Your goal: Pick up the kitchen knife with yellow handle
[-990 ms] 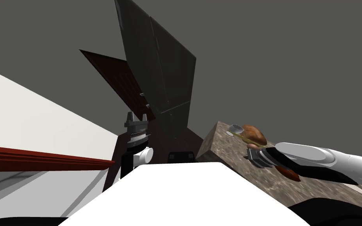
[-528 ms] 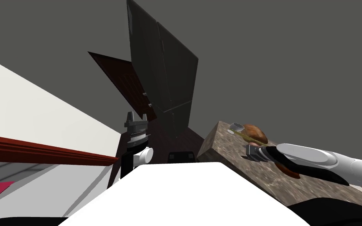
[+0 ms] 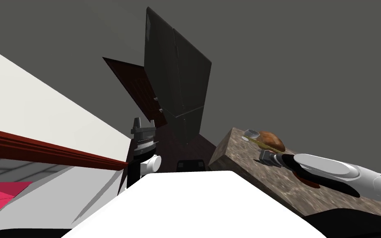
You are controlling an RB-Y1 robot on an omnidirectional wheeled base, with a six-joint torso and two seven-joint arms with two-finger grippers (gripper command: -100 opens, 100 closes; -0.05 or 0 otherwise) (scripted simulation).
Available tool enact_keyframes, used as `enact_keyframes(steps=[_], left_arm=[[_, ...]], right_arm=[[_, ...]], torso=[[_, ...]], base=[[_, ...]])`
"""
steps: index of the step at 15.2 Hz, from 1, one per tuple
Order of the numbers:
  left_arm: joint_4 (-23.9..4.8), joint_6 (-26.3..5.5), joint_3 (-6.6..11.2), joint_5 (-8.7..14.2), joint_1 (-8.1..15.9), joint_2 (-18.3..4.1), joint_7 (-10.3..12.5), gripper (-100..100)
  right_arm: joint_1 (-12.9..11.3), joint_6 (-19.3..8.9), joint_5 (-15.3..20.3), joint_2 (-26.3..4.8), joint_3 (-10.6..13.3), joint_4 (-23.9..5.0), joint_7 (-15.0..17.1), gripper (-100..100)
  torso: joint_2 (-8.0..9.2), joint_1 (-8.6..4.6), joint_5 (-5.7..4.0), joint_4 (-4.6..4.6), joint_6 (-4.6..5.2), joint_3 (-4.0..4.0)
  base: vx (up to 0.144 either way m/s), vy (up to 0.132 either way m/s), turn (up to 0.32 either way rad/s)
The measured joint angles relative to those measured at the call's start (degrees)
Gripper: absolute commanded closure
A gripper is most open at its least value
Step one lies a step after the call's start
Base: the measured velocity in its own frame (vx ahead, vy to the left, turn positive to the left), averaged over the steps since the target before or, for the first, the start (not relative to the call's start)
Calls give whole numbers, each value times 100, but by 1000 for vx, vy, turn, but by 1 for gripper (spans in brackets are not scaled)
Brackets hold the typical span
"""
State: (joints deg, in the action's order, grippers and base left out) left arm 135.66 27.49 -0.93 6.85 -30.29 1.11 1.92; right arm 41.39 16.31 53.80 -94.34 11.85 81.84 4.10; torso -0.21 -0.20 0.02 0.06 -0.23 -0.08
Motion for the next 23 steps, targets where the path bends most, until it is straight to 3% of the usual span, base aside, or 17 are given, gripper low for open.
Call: enact_keyframes(steps=[10, 15, 19, 20, 23], left_arm=[[0, 0, 0, 0, 0, 0, 0, 0], [0, 0, 0, 0, 0, 0, 0, 0], [0, 0, 0, 0, 0, 0, 0, 0], [0, 0, 0, 0, 0, 0, 0, 0], [0, 0, 0, 0, 0, 0, 0, 0]], right_arm=[[-567, -1011, 292, 688, 156, -680, -390, -100], [-635, -1429, 404, 1103, -3, -1048, -733, -100], [-730, -1758, 452, 1298, 6, -1283, -913, -100], [-735, -1814, 522, 1443, -97, -1404, -1003, -100], [-826, -2083, 520, 1575, -34, -1613, -1164, -100]], torso=[[-5, -4, -2, -1, -2, -3], [-7, -10, -3, -2, -1, -4], [-10, -14, -3, -3, 0, -6], [-10, -15, -4, -3, 0, -6], [-14, -16, -4, -3, -1, -8]], base=[[-22, 38, 62], [-12, 28, 63], [-5, 19, 60], [1, 17, 56], [3, 15, 70]])
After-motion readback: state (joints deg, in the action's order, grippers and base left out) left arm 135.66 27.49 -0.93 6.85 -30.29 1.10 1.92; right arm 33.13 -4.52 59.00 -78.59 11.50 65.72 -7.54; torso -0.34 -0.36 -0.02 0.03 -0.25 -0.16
